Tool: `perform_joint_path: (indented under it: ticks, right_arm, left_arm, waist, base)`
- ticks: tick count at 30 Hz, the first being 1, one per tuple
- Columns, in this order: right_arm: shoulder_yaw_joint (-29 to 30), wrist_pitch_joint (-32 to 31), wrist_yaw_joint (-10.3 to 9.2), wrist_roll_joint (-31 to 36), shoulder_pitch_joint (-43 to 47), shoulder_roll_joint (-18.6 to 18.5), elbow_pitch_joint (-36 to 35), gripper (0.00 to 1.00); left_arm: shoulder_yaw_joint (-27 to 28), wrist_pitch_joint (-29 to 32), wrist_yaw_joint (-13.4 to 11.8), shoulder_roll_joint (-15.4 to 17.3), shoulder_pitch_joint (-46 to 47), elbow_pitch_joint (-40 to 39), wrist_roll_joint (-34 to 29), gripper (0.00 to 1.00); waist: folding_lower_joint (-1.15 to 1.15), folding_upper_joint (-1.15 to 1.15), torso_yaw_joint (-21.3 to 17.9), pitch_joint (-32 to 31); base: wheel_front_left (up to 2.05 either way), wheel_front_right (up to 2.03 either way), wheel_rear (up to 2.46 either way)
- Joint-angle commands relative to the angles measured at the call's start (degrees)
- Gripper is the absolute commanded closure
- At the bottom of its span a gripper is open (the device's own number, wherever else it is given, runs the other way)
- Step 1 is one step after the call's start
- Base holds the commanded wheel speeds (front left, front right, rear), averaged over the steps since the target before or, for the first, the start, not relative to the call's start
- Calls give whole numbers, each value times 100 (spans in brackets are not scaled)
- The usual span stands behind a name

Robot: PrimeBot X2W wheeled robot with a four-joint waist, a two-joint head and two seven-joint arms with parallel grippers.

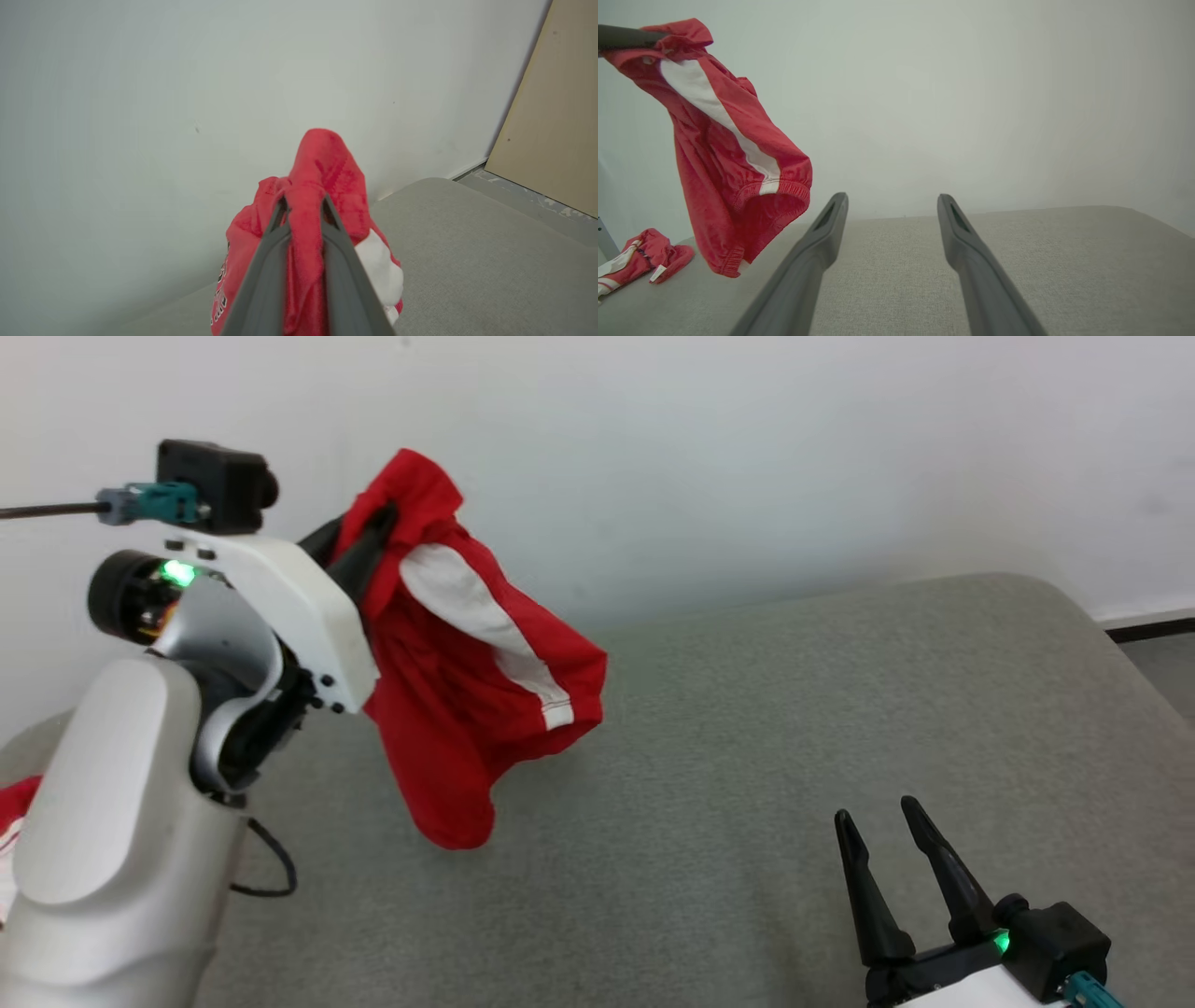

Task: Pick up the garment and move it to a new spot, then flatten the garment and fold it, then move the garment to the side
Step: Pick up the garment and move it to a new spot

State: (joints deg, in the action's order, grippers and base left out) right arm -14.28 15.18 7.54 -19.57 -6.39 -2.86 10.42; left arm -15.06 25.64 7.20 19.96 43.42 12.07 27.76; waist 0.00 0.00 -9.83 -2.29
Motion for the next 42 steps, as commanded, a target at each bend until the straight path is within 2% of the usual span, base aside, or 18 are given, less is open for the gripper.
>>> perform_joint_path:
  ticks: [1, 8, 15, 22, 32, 33, 34, 35, 42]
  right_arm:
    - [25, -5, -10, 63, -23, -9, -8, 0]
    - [135, -5, -10, 112, -68, -51, -42, 0]
    - [169, -5, -10, 110, -61, -52, -62, 0]
    - [166, -5, -10, 89, -105, -47, -61, 0]
    - [37, -5, -10, 90, -210, -75, 27, 0]
    - [24, -5, -10, 94, -231, -88, 39, 0]
    - [16, -4, -10, 97, -254, -96, 49, 0]
    - [15, -4, -10, 101, -268, -99, 52, 0]
    - [-26, -5, -10, 105, -191, -165, 117, 0]
  left_arm:
    - [-16, -27, -1, -68, -77, -130, 80, 100]
    - [-114, -87, -22, -549, -223, -643, 498, 100]
    - [-199, -192, -92, -741, -614, -593, 640, 100]
    - [-63, -795, -162, -815, -1225, 251, 739, 100]
    - [-75, -1931, -65, -942, -1560, 2181, 652, 100]
    - [-120, -2020, -65, -962, -1521, 2347, 613, 85]
    - [-145, -2114, -44, -986, -1470, 2493, 617, 55]
    - [-174, -2201, -23, -1014, -1418, 2618, 640, 0]
    - [-488, -2747, 24, -1044, -1096, 2943, 611, 0]
  waist:
    - [0, 0, -266, 30]
    - [0, 0, -830, 74]
    - [0, 0, -1139, 186]
    - [0, 0, -1259, 326]
    - [0, 0, -1024, 573]
    - [0, 0, -989, 587]
    - [0, 0, -956, 594]
    - [0, 0, -920, 594]
    - [0, 0, -654, 433]
  base:
    - [0, 0, 0]
    - [0, 0, 0]
    - [0, 0, 0]
    - [0, 0, 0]
    - [0, 0, 0]
    - [0, 0, 0]
    - [0, 0, 0]
    - [0, 0, 0]
    - [0, 0, 0]
